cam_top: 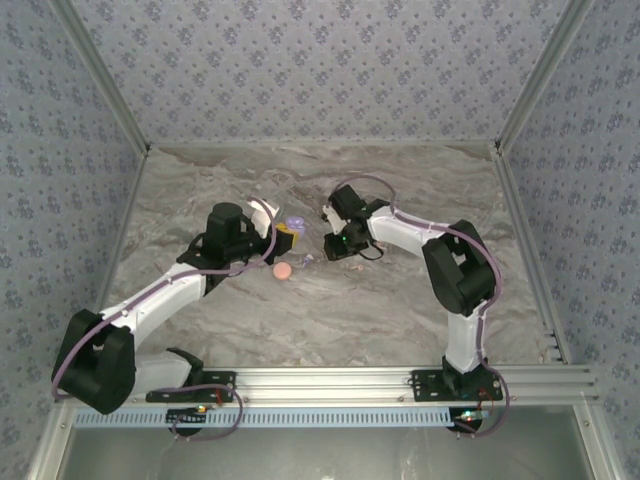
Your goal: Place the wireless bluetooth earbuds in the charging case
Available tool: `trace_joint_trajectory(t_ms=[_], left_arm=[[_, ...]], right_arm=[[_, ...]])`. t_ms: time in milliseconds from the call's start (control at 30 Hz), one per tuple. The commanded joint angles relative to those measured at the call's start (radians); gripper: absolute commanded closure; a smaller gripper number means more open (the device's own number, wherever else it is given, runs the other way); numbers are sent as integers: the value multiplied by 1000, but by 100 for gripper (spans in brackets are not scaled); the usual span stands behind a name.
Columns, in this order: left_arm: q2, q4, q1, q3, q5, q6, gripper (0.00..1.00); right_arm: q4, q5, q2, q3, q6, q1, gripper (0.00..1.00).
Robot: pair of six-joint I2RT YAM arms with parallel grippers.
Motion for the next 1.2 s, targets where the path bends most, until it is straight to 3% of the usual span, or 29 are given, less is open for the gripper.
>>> trace_joint_trajectory(t_ms=[0, 1167], left_arm=[[-9, 12, -5, 9, 8, -1, 82], [-6, 3, -4, 15, 5, 4, 82]], right_arm=[[-46, 11, 42, 35, 1, -1, 85], [-213, 327, 103, 124, 18, -49, 87]])
